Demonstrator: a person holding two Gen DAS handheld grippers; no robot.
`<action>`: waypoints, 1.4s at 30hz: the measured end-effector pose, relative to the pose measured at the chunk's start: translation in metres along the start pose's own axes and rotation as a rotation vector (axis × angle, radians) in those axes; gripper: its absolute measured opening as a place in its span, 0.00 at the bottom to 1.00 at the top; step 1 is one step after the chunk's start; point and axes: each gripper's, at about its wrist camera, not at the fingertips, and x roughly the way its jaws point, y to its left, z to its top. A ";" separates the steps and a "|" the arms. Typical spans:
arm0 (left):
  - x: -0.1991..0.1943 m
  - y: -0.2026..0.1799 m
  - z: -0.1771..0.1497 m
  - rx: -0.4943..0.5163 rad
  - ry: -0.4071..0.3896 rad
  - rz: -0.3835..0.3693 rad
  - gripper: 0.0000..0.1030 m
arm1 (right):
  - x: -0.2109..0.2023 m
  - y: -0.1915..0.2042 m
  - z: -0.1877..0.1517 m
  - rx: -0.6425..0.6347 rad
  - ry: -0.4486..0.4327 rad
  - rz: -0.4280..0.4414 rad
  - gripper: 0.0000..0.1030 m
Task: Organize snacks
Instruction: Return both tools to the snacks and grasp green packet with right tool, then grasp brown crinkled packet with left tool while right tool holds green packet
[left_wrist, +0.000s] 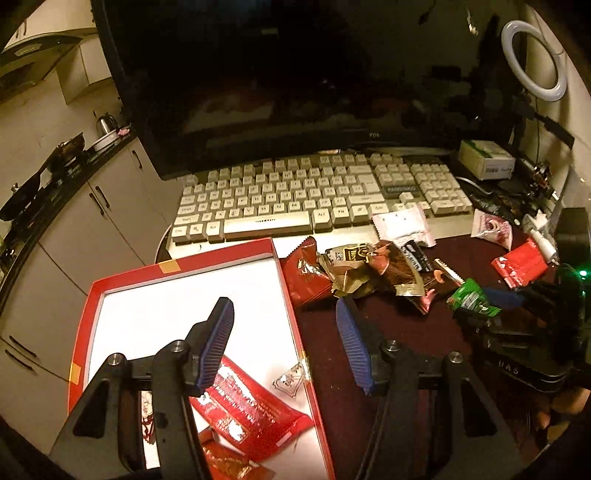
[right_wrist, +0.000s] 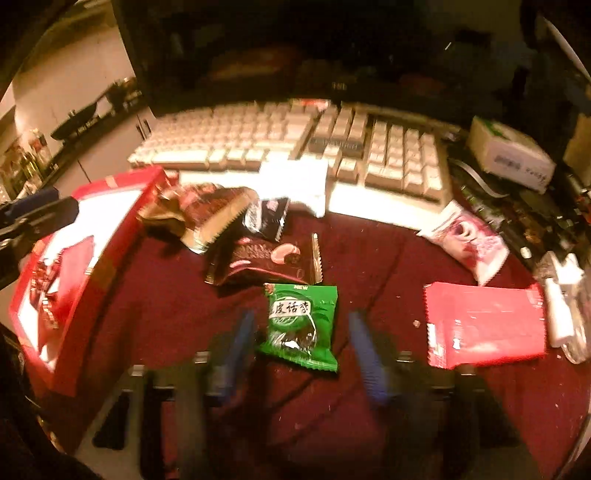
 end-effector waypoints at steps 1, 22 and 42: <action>0.003 -0.001 0.001 0.001 0.006 -0.003 0.55 | 0.001 0.000 0.001 -0.011 -0.016 -0.016 0.34; 0.046 -0.072 0.042 0.025 0.052 -0.066 0.73 | -0.026 -0.058 -0.001 0.216 -0.211 0.116 0.30; 0.086 -0.071 0.034 -0.014 0.078 -0.065 0.51 | -0.020 -0.055 0.001 0.205 -0.206 0.128 0.30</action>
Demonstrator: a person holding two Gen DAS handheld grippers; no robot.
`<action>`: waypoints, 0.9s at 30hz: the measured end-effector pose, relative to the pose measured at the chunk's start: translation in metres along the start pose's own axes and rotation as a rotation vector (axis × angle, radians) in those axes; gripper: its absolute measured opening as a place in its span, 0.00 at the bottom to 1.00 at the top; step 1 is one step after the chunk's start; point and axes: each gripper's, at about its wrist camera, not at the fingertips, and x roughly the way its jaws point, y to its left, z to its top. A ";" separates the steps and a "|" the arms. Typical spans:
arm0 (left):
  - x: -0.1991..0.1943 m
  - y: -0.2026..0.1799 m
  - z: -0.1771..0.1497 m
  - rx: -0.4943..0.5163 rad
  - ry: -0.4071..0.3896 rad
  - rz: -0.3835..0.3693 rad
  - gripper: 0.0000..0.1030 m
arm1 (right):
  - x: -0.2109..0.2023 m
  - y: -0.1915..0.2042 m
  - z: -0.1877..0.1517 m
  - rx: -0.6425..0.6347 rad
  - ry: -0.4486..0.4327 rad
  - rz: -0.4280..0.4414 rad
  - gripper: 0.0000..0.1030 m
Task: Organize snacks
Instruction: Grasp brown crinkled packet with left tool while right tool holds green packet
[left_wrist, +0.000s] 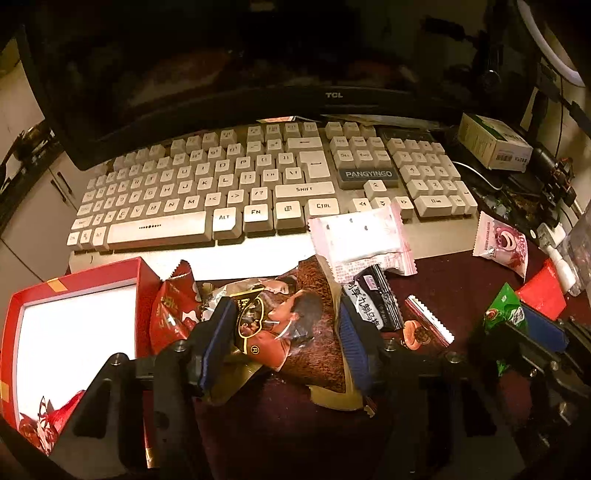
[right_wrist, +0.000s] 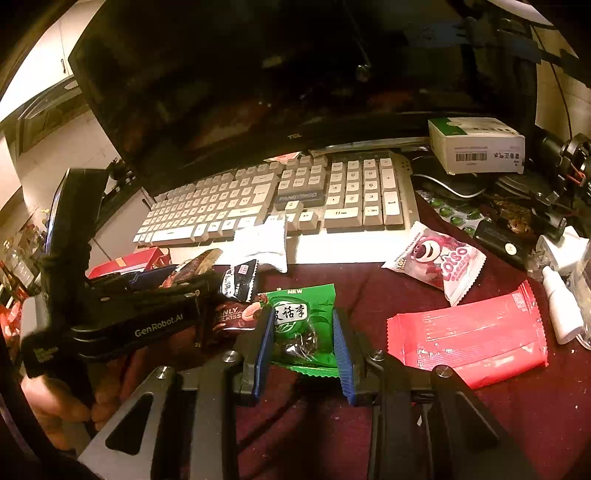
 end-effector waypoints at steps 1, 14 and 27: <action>-0.001 0.000 0.000 -0.004 -0.005 -0.004 0.50 | 0.000 0.000 0.000 0.001 0.000 -0.001 0.30; -0.024 0.013 -0.011 -0.054 -0.047 -0.075 0.41 | -0.005 -0.003 0.001 0.012 -0.037 -0.018 0.30; -0.113 0.062 -0.036 -0.102 -0.194 -0.073 0.41 | -0.013 -0.009 0.003 0.018 -0.109 -0.081 0.30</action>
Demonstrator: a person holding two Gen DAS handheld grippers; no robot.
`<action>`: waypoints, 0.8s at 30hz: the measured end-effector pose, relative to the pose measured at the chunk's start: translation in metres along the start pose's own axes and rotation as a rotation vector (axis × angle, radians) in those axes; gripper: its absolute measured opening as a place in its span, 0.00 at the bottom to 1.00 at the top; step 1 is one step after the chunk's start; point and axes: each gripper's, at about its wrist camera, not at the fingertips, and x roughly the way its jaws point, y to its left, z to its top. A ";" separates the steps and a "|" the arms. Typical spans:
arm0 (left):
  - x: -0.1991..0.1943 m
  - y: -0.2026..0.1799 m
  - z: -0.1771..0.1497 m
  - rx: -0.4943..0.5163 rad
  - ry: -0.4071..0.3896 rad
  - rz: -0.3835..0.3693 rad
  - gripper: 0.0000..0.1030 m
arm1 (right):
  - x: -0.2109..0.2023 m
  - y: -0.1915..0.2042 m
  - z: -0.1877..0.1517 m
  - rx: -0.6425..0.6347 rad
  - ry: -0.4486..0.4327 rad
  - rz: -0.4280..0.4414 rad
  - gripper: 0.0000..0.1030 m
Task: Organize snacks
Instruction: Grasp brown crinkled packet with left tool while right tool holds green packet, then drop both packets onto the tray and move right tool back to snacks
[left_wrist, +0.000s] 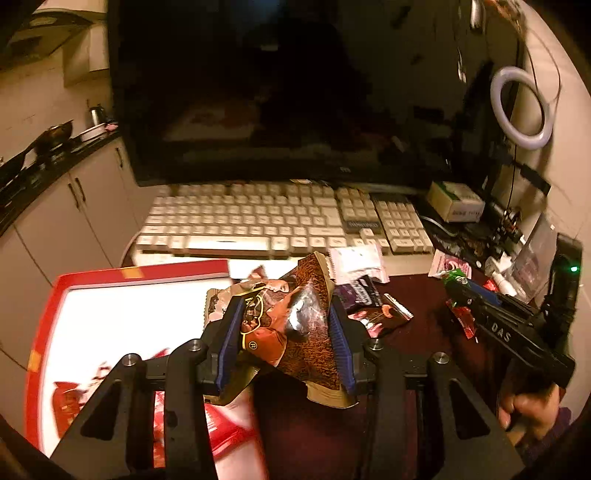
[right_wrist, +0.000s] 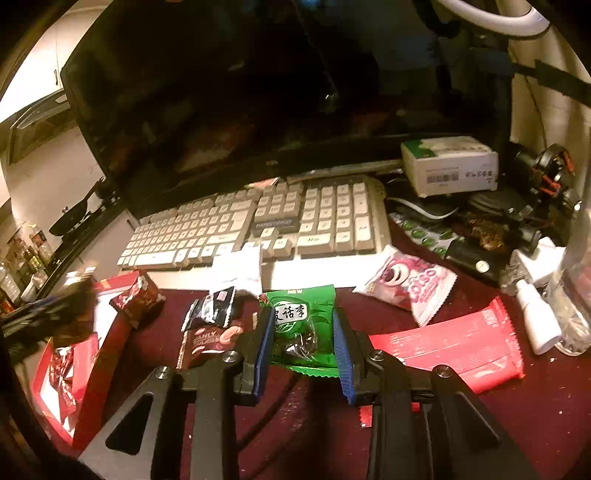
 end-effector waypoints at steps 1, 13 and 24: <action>-0.006 0.006 -0.001 -0.007 -0.009 0.004 0.41 | -0.002 0.000 0.000 -0.001 -0.016 -0.010 0.30; -0.041 0.076 -0.019 -0.086 -0.030 0.029 0.41 | -0.010 0.028 -0.005 0.006 -0.023 0.044 0.30; -0.035 0.135 -0.041 -0.160 0.011 0.078 0.41 | 0.009 0.165 -0.021 -0.160 0.085 0.286 0.30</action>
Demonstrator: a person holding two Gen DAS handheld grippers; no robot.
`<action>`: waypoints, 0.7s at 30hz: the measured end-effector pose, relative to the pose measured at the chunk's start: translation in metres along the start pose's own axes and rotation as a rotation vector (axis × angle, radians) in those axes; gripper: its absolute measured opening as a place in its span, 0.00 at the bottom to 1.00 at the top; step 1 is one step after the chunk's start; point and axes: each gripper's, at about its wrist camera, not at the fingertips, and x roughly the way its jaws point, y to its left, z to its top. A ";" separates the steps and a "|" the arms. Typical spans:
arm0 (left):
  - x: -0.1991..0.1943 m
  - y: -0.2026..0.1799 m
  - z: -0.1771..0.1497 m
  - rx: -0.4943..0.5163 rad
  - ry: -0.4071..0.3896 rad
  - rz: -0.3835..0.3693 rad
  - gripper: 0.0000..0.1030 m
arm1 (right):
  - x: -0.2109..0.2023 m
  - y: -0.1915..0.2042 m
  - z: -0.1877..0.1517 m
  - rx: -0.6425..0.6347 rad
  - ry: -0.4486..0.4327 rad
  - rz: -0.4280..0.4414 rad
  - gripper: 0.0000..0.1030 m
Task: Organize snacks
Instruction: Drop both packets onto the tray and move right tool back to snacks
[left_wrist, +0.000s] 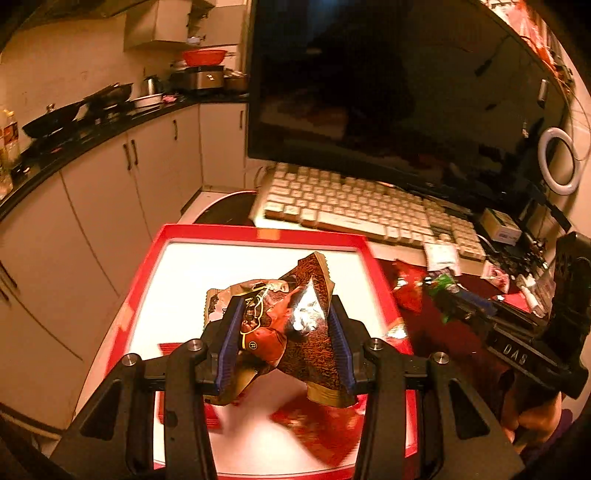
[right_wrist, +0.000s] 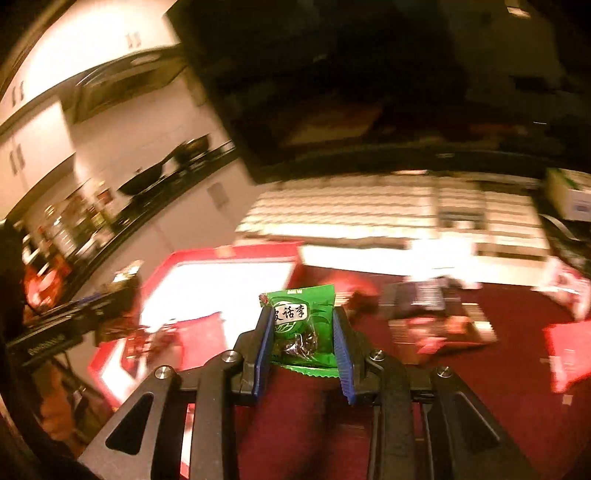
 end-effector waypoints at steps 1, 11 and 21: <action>0.001 0.005 -0.001 -0.004 0.004 0.007 0.41 | 0.007 0.010 0.000 -0.013 0.013 0.015 0.30; 0.015 0.035 -0.006 -0.020 0.038 0.047 0.42 | 0.071 0.088 0.004 -0.100 0.159 0.158 0.33; 0.007 0.035 0.001 -0.004 -0.006 0.095 0.57 | 0.042 0.054 0.033 -0.049 0.029 0.094 0.57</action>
